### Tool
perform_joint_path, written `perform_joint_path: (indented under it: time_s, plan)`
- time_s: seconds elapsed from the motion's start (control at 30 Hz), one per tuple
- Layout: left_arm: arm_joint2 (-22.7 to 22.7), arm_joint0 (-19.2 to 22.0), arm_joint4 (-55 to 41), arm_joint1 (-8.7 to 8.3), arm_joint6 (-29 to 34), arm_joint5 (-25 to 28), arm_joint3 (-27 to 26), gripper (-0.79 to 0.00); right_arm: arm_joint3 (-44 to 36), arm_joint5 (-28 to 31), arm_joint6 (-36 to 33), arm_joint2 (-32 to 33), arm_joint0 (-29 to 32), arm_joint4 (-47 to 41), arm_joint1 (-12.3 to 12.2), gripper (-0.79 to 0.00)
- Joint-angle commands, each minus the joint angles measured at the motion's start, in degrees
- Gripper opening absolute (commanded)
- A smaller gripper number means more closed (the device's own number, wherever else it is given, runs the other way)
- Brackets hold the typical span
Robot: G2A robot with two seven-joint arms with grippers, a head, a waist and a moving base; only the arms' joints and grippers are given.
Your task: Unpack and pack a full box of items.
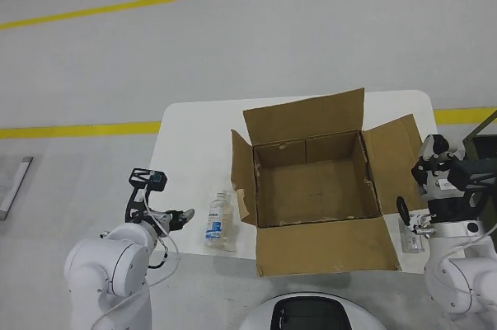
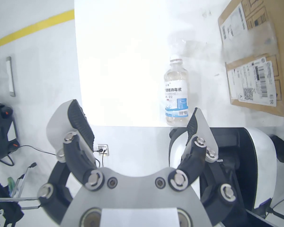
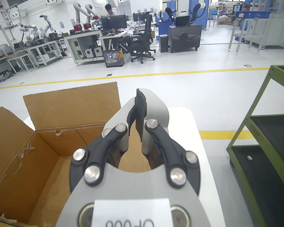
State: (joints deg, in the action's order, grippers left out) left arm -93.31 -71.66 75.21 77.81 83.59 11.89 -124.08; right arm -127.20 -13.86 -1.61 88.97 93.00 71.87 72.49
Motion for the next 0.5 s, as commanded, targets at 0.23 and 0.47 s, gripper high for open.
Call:
perform_joint_path:
  time_s: [0.23,0.47]
  plan:
    - [7.61,-2.02,2.66,-0.03,-2.25,-2.85,5.71,0.0,0.0,0.0,0.0,0.0,0.0,0.0,0.0,-0.785]
    - [9.72,-1.11,2.12,0.08,-3.12,-4.14,7.68,0.0,0.0,0.0,0.0,0.0,0.0,0.0,0.0,-0.785]
